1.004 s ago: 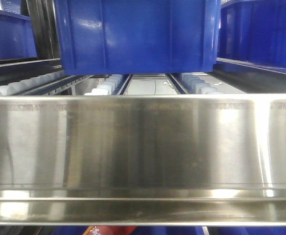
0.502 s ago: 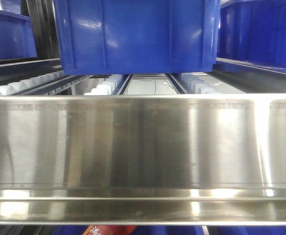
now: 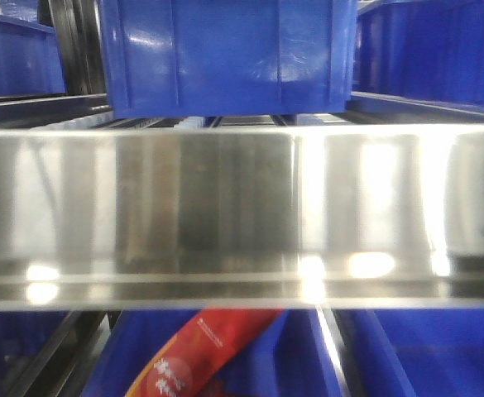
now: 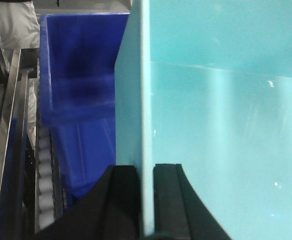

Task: Fetch blue bin and place on conveyor start
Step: 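Pull the held teal bin back from the shelf with both grippers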

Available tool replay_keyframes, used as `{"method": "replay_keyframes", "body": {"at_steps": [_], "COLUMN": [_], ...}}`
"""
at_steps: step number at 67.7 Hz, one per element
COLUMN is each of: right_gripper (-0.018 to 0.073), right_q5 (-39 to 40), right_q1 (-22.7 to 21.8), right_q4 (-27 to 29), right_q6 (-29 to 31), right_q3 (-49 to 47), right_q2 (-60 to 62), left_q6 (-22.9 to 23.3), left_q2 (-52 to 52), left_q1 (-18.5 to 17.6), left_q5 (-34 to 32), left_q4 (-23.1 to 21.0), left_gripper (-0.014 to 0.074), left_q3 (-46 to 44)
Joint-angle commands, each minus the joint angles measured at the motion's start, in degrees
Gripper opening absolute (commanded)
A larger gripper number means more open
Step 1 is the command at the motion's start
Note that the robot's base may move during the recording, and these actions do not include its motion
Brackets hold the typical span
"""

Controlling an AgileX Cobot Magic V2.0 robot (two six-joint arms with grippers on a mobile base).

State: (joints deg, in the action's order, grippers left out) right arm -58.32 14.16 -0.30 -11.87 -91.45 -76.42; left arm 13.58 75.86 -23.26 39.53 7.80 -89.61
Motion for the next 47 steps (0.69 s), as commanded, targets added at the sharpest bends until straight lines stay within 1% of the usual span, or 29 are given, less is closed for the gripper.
{"method": "replay_keyframes", "body": {"at_steps": [1,31,47], "right_gripper": [-0.0153,-0.0153,-0.0153], "right_q5": [0.5,1.0,4.3], "right_q1": [-0.3,-0.3,-0.3], "right_q4": [-0.9,-0.9,-0.9], "right_q6": [1.4,1.4,1.4], "right_q3": [-0.5,-0.5,-0.5], "right_q2": [1.1,1.1,1.1], "left_q6": [0.5,0.5,0.5], "left_q2": [-0.6,-0.6,-0.6], "left_q1": [0.0,0.0,0.0], "left_q5": [-5.1,-5.1,-5.1], "left_q4": [-0.7,-0.7,-0.7], "left_gripper": [-0.0111,-0.0111,-0.0111], "left_q3": [-0.5,-0.5,-0.5]}}
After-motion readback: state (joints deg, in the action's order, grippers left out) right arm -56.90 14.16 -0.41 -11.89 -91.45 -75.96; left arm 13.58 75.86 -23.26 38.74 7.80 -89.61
